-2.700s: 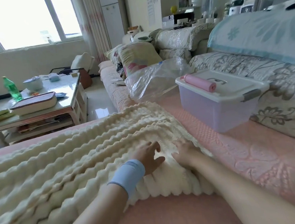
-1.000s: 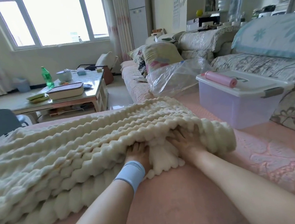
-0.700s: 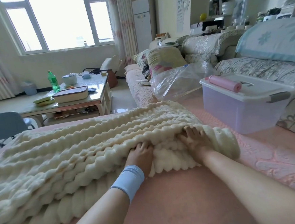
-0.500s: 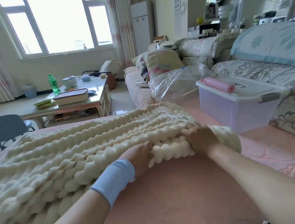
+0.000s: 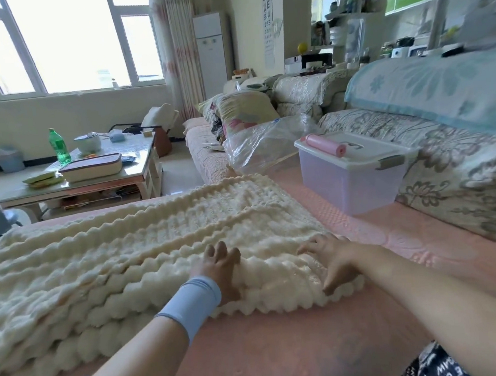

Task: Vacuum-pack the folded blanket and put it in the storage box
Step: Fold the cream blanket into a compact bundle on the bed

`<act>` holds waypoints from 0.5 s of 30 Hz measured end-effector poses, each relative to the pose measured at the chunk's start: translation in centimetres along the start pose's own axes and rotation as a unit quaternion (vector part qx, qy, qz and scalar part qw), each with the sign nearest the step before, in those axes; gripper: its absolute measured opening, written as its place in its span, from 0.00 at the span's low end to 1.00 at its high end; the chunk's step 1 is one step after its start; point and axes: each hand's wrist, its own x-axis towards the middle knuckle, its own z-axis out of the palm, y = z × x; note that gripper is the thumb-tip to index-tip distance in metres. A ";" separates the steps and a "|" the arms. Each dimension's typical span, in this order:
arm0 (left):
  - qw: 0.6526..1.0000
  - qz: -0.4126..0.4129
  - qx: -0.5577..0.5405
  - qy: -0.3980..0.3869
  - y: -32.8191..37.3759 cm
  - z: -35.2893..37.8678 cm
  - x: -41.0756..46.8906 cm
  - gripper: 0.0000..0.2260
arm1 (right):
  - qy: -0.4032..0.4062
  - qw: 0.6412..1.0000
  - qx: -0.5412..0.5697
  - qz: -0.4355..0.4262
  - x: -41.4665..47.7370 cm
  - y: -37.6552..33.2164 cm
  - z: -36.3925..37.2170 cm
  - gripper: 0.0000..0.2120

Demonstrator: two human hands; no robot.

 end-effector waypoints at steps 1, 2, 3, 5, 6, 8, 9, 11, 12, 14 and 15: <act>1.000 -0.021 0.000 -0.006 0.0 0.2 0.2 0.31 | -0.019 0.999 -0.027 0.010 0.0 0.0 0.3 0.51; 0.999 -0.036 -0.008 -0.015 -0.2 0.3 0.5 0.29 | -0.033 0.999 -0.036 0.020 0.1 -0.1 0.4 0.51; 0.999 -0.037 -0.023 -0.022 -0.4 0.2 0.8 0.27 | -0.033 0.999 -0.031 0.030 0.1 0.0 0.4 0.46; 0.998 -0.025 -0.063 -0.010 -1.1 -0.5 1.3 0.21 | -0.005 0.999 -0.034 0.033 0.0 -0.4 -0.4 0.26; 0.996 -0.027 -0.076 0.026 -1.5 -1.2 1.6 0.19 | 0.015 0.998 -0.051 0.036 -0.2 -0.4 -1.0 0.16; 0.978 -0.050 -0.159 0.125 -2.1 -2.7 2.0 0.18 | 0.032 0.996 -0.067 0.056 -0.6 -0.3 -2.0 0.05; 0.966 -0.051 -0.212 0.139 -2.1 -3.2 2.0 0.18 | 0.004 0.996 -0.059 0.068 -0.8 0.0 -2.2 0.03; 0.970 -0.016 -0.240 0.035 -1.5 -3.4 1.9 0.21 | -0.128 0.988 -0.012 0.089 -1.0 0.3 -2.0 0.06; 0.969 0.007 -0.238 -0.072 -1.0 -2.7 1.7 0.22 | -0.201 0.974 0.027 0.106 -0.9 0.3 -1.7 0.08; 0.930 0.011 -0.278 -0.238 -0.4 -1.9 1.5 0.23 | -0.252 0.951 0.116 0.138 -0.8 0.2 -1.7 0.09; 0.907 -0.006 -0.330 -0.262 -0.6 -2.1 1.7 0.22 | -0.225 0.953 0.142 0.144 -0.4 0.0 -2.0 0.09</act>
